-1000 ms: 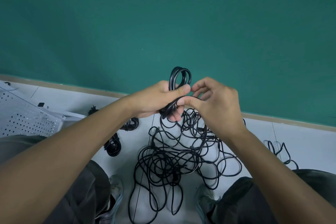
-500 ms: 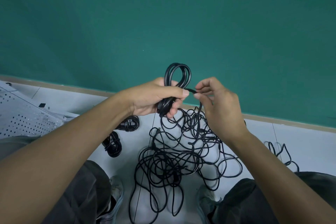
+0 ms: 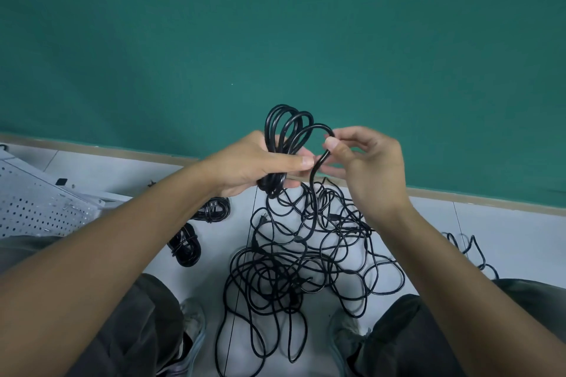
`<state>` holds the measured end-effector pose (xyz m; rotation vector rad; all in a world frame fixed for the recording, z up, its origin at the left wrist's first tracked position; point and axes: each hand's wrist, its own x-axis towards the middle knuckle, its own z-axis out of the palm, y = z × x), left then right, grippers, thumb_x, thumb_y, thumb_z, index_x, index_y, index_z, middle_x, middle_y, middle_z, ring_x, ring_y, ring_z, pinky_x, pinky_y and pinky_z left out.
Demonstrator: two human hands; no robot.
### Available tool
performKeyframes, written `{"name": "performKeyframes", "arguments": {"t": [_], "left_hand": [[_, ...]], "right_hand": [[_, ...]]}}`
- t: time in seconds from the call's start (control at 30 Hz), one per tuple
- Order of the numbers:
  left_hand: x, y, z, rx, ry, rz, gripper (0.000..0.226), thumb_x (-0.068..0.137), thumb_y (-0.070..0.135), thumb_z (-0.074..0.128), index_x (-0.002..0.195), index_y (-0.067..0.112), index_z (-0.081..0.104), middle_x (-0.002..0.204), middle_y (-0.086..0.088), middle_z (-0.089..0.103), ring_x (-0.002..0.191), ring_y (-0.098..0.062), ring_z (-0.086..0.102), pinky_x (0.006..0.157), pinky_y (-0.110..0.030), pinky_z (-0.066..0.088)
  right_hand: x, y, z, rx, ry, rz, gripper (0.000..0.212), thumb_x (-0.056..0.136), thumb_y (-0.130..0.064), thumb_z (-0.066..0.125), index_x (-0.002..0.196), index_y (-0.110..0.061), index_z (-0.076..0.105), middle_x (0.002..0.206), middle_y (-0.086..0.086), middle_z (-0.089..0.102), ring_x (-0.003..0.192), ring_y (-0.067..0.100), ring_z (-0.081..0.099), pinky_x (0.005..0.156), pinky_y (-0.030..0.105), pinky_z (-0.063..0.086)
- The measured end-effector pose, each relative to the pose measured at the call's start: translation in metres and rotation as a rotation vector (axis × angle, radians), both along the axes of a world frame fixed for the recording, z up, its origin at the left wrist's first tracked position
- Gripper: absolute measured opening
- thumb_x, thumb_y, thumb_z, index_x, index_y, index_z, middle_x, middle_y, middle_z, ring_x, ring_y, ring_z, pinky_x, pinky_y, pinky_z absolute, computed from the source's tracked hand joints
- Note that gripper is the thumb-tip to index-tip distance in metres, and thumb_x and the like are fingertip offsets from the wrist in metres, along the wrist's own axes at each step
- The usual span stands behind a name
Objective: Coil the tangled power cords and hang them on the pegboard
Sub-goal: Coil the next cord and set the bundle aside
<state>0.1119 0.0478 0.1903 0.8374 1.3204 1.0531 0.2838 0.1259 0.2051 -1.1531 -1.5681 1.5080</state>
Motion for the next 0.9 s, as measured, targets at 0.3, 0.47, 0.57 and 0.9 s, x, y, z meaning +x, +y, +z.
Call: {"name": "performKeyframes", "arguments": {"t": [0.3, 0.47, 0.57, 0.9], "left_hand": [[0.015, 0.0, -0.004, 0.033, -0.117, -0.158, 0.045, 0.09, 0.02, 0.068, 0.133, 0.006, 0.063, 0.124, -0.012, 0.073, 0.118, -0.027, 0.07, 0.099, -0.032, 0.056], [0.025, -0.003, -0.01, 0.117, 0.032, -0.098, 0.025, 0.096, 0.024, 0.07, 0.103, 0.001, 0.067, 0.088, -0.007, 0.072, 0.096, -0.025, 0.071, 0.092, -0.038, 0.055], [0.031, -0.003, -0.008, 0.1, -0.133, 0.012, 0.027, 0.095, 0.028, 0.065, 0.113, 0.008, 0.067, 0.074, -0.006, 0.062, 0.084, -0.028, 0.069, 0.085, -0.036, 0.058], [-0.006, 0.013, 0.007, 0.1, -0.373, 0.623, 0.034, 0.1, 0.036, 0.064, 0.08, 0.012, 0.052, 0.062, 0.002, 0.054, 0.055, -0.013, 0.055, 0.068, -0.027, 0.06]], "right_hand": [[-0.005, -0.001, 0.006, 0.036, 0.089, -0.043, 0.006, 0.093, -0.004, 0.072, 0.092, -0.008, 0.076, 0.085, 0.002, 0.078, 0.082, 0.019, 0.077, 0.069, 0.033, 0.064], [-0.006, 0.0, 0.0, 0.206, -0.05, -0.024, 0.008, 0.094, -0.014, 0.074, 0.093, -0.021, 0.078, 0.092, -0.002, 0.078, 0.078, 0.013, 0.075, 0.073, 0.038, 0.064], [-0.007, -0.004, -0.003, 0.289, -0.096, 0.076, 0.022, 0.104, -0.03, 0.059, 0.105, -0.017, 0.077, 0.096, 0.001, 0.077, 0.081, 0.015, 0.073, 0.084, 0.046, 0.061], [-0.005, -0.052, -0.034, -0.171, -0.315, 0.582, 0.092, 0.08, -0.092, 0.018, 0.118, -0.026, 0.069, 0.106, -0.009, 0.077, 0.104, 0.006, 0.07, 0.106, 0.037, 0.048]]}}
